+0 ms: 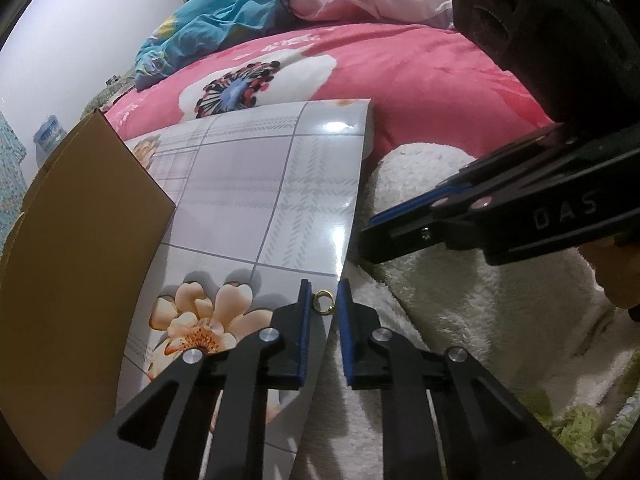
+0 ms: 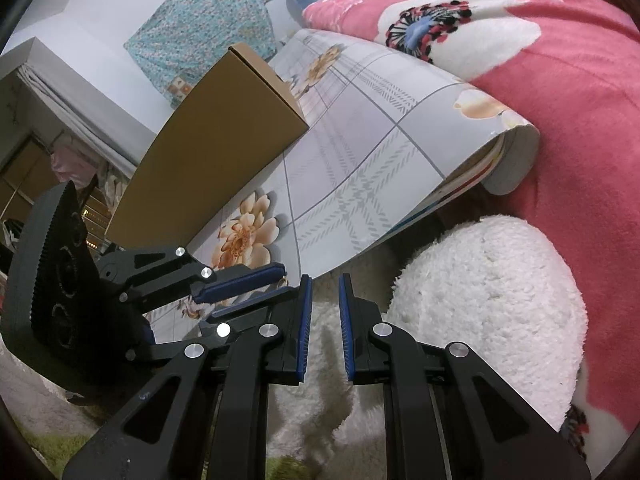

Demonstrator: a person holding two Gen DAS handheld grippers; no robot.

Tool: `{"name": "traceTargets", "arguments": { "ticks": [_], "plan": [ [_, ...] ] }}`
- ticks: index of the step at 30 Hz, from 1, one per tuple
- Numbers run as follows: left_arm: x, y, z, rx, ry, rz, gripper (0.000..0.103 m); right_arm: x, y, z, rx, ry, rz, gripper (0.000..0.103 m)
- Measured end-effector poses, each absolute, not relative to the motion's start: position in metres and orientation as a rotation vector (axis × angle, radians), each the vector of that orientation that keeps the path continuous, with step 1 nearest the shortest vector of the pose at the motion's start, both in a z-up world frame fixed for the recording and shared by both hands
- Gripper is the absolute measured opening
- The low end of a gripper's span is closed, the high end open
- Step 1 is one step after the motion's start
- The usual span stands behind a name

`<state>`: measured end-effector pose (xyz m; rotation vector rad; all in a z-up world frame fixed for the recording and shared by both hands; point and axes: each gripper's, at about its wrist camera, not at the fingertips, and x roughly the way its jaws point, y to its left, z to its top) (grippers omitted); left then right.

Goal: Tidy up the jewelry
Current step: 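Close the left gripper on the small gold ring, then carry the gold ring into the box with the left gripper, open it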

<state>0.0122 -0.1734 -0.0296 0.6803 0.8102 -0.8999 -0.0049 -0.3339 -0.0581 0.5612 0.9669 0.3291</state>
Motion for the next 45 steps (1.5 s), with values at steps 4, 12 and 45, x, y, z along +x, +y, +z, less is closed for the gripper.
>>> {"name": "traceTargets", "arguments": {
  "ticks": [4,12,45],
  "plan": [
    [0.012,-0.171,-0.029,0.665,0.82,-0.91,0.003,-0.004,-0.334,-0.058,0.561,0.968,0.328,0.014],
    [0.021,-0.156,-0.028,0.609,0.84,-0.885,0.003,-0.003,-0.332,-0.059,0.559,0.968,0.332,0.014],
    [0.182,0.029,0.064,0.172,0.903,-0.456,0.006,0.11,-0.219,0.064,0.379,0.797,0.532,0.015]
  ]
}}
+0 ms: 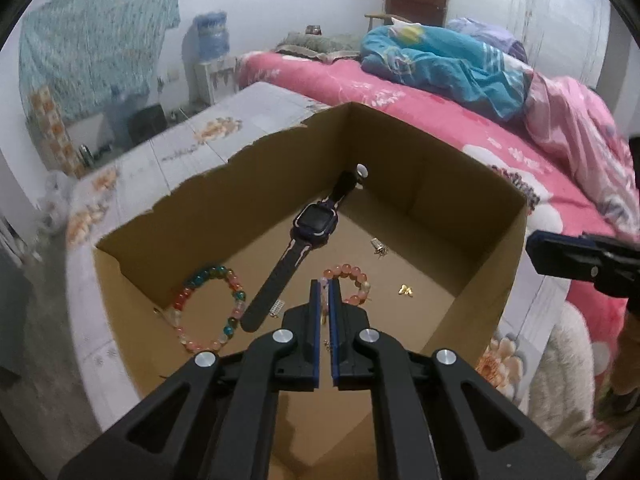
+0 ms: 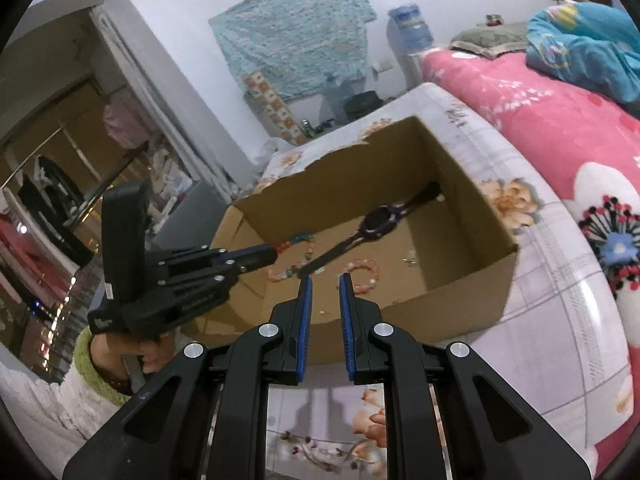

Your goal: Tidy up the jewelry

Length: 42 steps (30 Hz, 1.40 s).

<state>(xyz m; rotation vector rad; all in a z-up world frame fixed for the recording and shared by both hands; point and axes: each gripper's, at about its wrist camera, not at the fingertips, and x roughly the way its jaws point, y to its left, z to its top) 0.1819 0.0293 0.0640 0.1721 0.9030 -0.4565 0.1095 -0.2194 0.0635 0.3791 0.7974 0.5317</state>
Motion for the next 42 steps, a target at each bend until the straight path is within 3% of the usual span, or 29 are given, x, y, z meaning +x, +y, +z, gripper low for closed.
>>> {"name": "traceTargets", "arguments": {
  "ticks": [4,9,16,20,27,39,42],
  "plan": [
    [0.181,0.041,0.072,0.104,0.887,-0.459,0.023,0.111,-0.231,0.064,0.395,0.796,0.497,0.016],
    [0.173,0.05,0.088,0.056,0.839,-0.441,0.036,0.111,-0.237,0.064,0.396,0.795,0.469,0.02],
    [0.138,0.074,0.128,-0.006,0.692,-0.401,0.08,0.101,-0.245,0.068,0.38,0.778,0.438,0.031],
    [0.117,0.088,0.146,-0.05,0.628,-0.365,0.095,0.095,-0.247,0.074,0.354,0.764,0.418,0.043],
    [0.079,0.086,0.161,-0.066,0.548,-0.222,0.098,0.085,-0.242,0.093,0.258,0.734,0.397,0.076],
    [0.053,0.053,0.152,-0.02,0.643,0.016,0.098,0.08,-0.245,0.129,0.112,0.69,0.36,0.095],
    [0.048,0.06,0.159,-0.088,0.616,0.066,0.098,0.079,-0.248,0.139,0.115,0.661,0.352,0.095]
  ]
}}
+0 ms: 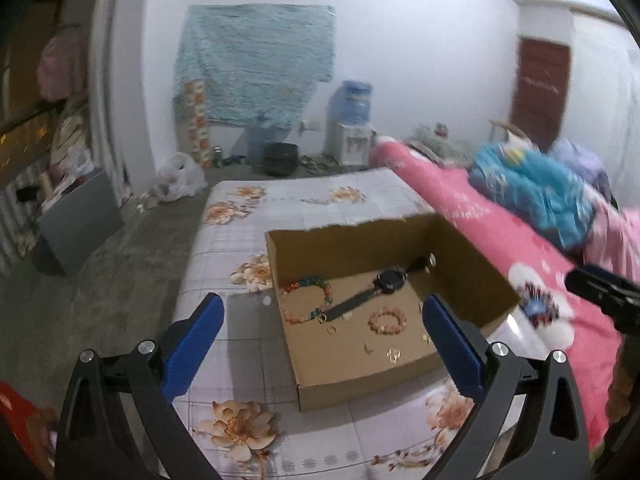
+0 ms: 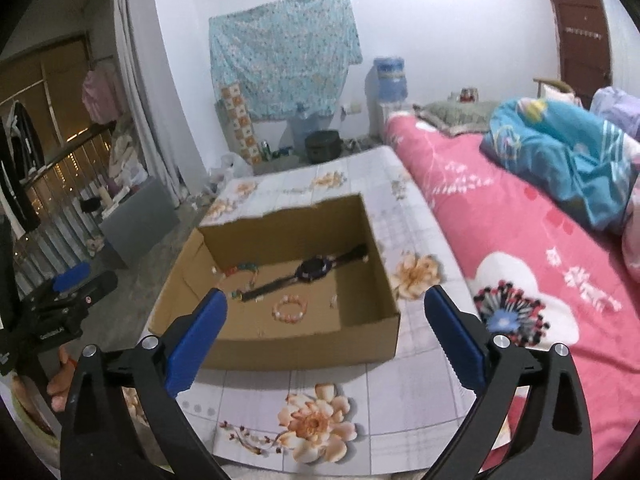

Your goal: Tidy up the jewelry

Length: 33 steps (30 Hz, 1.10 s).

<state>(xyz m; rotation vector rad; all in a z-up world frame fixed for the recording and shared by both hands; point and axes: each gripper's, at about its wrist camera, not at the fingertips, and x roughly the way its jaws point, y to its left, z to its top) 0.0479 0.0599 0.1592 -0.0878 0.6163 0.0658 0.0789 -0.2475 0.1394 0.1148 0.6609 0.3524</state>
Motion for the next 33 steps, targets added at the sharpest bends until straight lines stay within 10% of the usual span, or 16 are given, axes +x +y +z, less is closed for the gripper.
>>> {"name": "traceTargets", "arguments": {
  "ticks": [33],
  "plan": [
    [0.064,0.007,0.054,-0.074,0.948,0.198,0.098,0.091,-0.202,0.035,-0.033,0.953,0.291,0.095]
  ]
}}
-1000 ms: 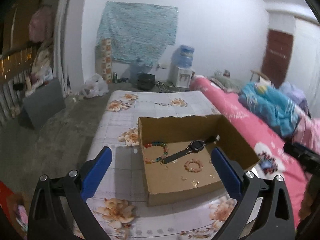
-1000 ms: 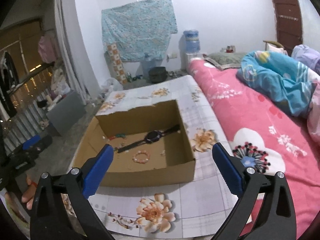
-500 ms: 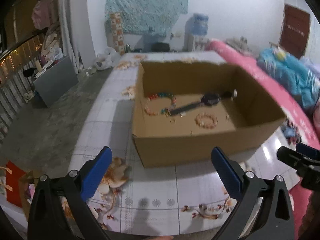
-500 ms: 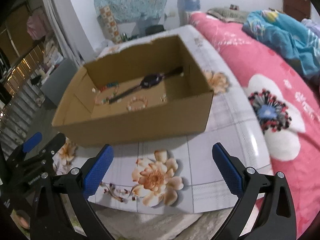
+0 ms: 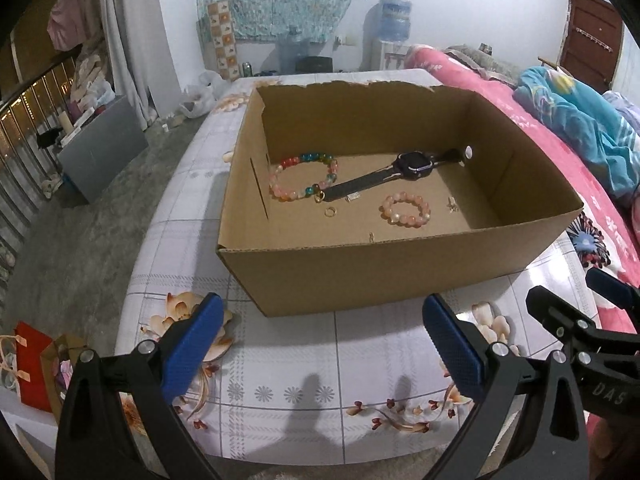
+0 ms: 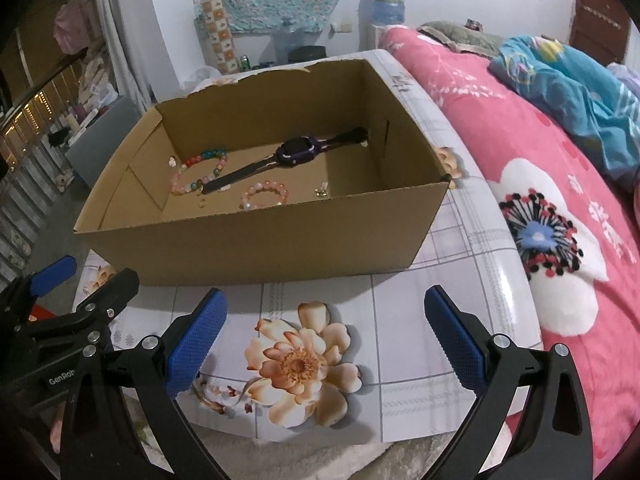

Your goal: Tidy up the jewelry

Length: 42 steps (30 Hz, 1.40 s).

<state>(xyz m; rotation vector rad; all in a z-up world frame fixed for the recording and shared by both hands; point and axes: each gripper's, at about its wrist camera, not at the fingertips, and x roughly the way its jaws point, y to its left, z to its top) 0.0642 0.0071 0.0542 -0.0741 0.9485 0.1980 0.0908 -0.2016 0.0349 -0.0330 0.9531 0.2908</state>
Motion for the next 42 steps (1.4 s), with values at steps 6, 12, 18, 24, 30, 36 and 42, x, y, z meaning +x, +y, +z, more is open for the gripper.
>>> {"name": "traceTargets", "arguments": {
  "ticks": [6,12,18,24,30,36,42],
  "plan": [
    [0.0674,0.0059,0.0512,-0.069,0.967,0.201,0.098,0.0914,-0.1982,0.0355,-0.037,0.947,0.301,0.095],
    [0.0682,0.0045,0.05,-0.073,0.976,0.195,0.097,0.0918,-0.1974,0.0356,-0.039,0.946,0.301,0.095],
    [0.0686,0.0042,0.0501,-0.072,0.978,0.194,0.097,0.0925,-0.1973,0.0364,-0.041,0.944,0.299,0.095],
    [0.0688,0.0039,0.0502,-0.071,0.978,0.198,0.097,0.0929,-0.1976,0.0366,-0.042,0.942,0.3,0.095],
    [0.0686,0.004,0.0504,-0.07,0.977,0.197,0.098,0.0945,-0.1977,0.0381,-0.045,0.937,0.304,0.095],
    [0.0691,0.0039,0.0496,-0.072,0.981,0.196,0.097,0.0943,-0.1975,0.0384,-0.045,0.936,0.308,0.095],
    [0.0675,0.0027,0.0498,-0.066,0.978,0.201,0.097,0.0949,-0.1971,0.0382,-0.041,0.938,0.31,0.095]
  ]
}}
